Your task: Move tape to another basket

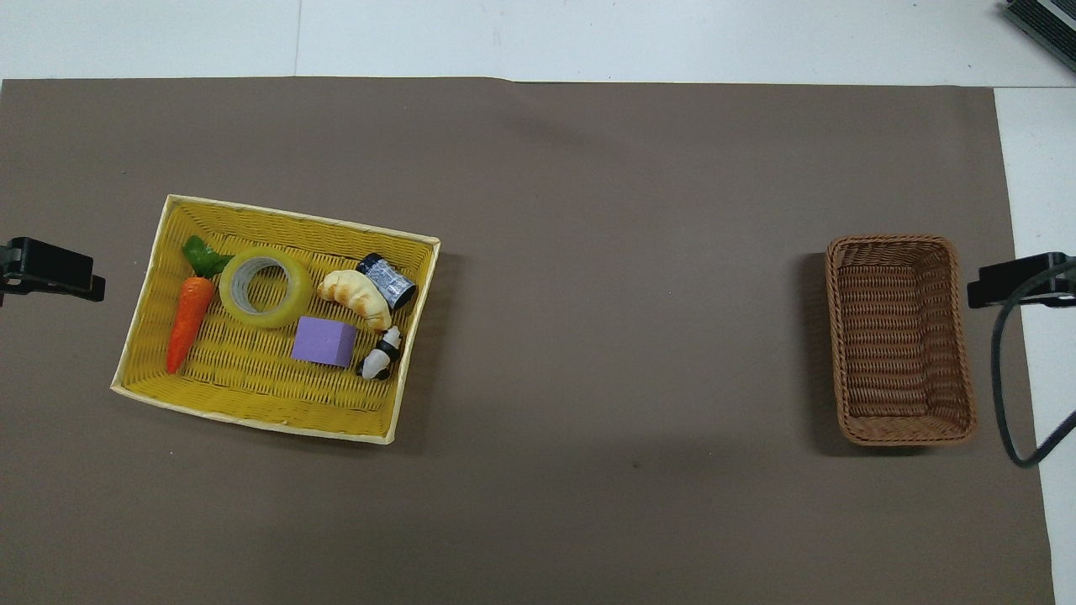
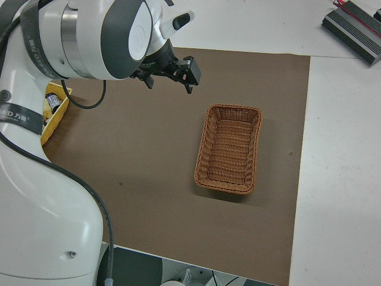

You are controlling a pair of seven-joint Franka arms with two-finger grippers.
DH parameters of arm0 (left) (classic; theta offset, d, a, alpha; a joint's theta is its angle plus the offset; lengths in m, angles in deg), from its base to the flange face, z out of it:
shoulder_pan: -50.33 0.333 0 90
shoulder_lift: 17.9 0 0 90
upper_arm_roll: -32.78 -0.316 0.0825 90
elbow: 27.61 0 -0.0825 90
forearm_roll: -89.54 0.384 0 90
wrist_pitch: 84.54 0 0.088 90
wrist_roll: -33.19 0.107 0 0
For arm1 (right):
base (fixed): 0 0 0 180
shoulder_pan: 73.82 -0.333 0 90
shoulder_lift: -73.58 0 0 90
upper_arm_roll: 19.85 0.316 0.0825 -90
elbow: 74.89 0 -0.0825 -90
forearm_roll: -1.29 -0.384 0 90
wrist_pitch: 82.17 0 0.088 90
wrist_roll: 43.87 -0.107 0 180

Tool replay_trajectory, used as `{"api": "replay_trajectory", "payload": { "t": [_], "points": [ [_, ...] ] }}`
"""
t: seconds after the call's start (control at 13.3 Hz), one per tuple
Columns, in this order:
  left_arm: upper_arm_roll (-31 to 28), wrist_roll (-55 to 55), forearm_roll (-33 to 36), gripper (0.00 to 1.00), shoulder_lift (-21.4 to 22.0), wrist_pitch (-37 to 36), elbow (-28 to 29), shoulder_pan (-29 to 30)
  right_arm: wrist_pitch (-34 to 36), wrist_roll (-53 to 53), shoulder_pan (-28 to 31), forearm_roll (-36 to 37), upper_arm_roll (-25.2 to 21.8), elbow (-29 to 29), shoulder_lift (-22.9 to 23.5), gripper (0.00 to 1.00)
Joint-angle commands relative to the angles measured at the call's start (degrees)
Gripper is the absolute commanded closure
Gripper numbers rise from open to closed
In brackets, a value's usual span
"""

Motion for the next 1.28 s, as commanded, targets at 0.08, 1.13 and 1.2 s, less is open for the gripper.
{"api": "replay_trajectory", "payload": {
  "t": [0.08,1.13,1.2],
  "points": [
    [-0.1,0.9,-0.3,0.0,1.9,0.8,3.0,0.3,0.5,1.4,0.4,0.2,0.2,0.6,-0.9,0.0],
    [-0.3,0.4,-0.4,0.0,1.9,13.3,12.1,0.3,0.5,1.4,0.4,0.3,0.2,0.6,-0.9,0.0],
    [-0.3,0.3,-0.4,0.0,1.9,14.2,13.3,0.4,0.5,1.4,0.4,0.3,0.2,0.6,-0.9,0.0]
  ]
}}
